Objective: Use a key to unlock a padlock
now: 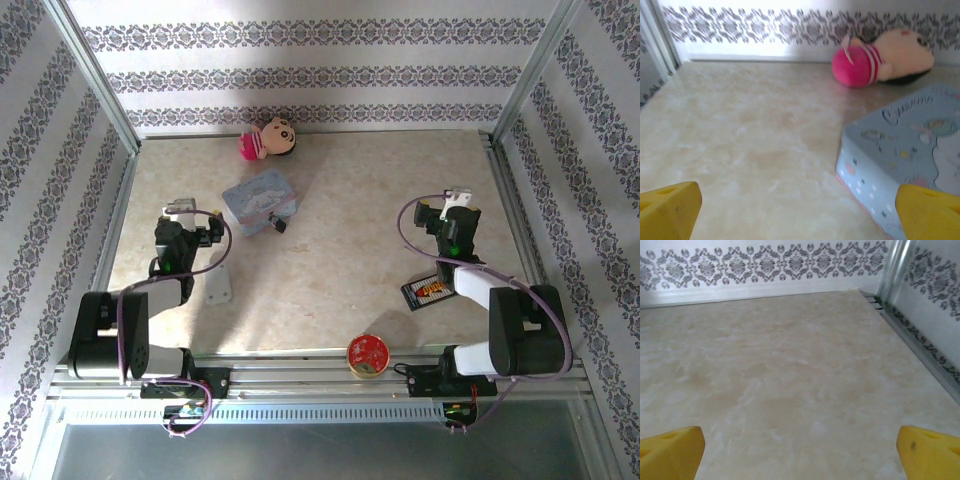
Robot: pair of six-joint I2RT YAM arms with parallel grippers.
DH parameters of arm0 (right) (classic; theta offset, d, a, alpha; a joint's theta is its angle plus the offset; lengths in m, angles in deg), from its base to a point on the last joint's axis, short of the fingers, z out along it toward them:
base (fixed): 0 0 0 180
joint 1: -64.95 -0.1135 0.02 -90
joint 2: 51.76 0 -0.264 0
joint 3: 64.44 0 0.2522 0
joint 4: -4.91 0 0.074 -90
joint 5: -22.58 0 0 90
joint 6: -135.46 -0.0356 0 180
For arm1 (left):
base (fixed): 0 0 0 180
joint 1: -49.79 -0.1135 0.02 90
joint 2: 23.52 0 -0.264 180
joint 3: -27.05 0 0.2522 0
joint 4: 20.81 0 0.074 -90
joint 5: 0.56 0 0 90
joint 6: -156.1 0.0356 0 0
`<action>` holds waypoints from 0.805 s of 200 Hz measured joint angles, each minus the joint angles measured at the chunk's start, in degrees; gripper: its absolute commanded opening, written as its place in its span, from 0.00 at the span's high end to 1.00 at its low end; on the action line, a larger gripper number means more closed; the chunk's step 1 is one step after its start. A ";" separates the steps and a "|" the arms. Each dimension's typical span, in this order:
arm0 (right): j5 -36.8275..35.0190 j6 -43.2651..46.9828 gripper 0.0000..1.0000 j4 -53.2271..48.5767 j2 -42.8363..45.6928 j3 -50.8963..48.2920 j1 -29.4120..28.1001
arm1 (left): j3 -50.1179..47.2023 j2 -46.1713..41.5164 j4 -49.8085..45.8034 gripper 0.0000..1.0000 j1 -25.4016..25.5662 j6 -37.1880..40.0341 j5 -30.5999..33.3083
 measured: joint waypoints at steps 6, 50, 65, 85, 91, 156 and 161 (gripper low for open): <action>-0.55 -0.46 0.02 -1.09 0.83 0.00 0.00 | 0.00 -1.51 -0.87 0.01 0.00 -0.55 0.44; -3.61 -5.25 0.02 -13.49 8.24 0.90 0.00 | 0.94 -9.99 -8.57 0.01 0.00 -7.06 0.52; -4.52 -7.58 0.02 -19.52 10.47 2.25 0.00 | 1.05 -11.56 -10.82 0.01 0.15 -9.77 -0.57; -5.51 -11.17 0.02 -27.39 13.44 4.04 -0.02 | 1.05 -13.35 -13.86 0.01 1.11 -13.25 -1.60; -5.66 -12.26 0.02 -29.99 14.38 4.61 -0.02 | 1.05 -14.01 -14.67 0.01 1.62 -14.32 -1.88; -5.57 -23.54 0.13 -57.09 17.62 11.63 -0.72 | 1.03 -17.27 -19.39 0.01 14.19 -20.70 -0.13; -5.38 -24.37 0.15 -58.73 17.62 11.91 -0.81 | 1.03 -16.94 -19.37 0.01 15.26 -21.07 -0.11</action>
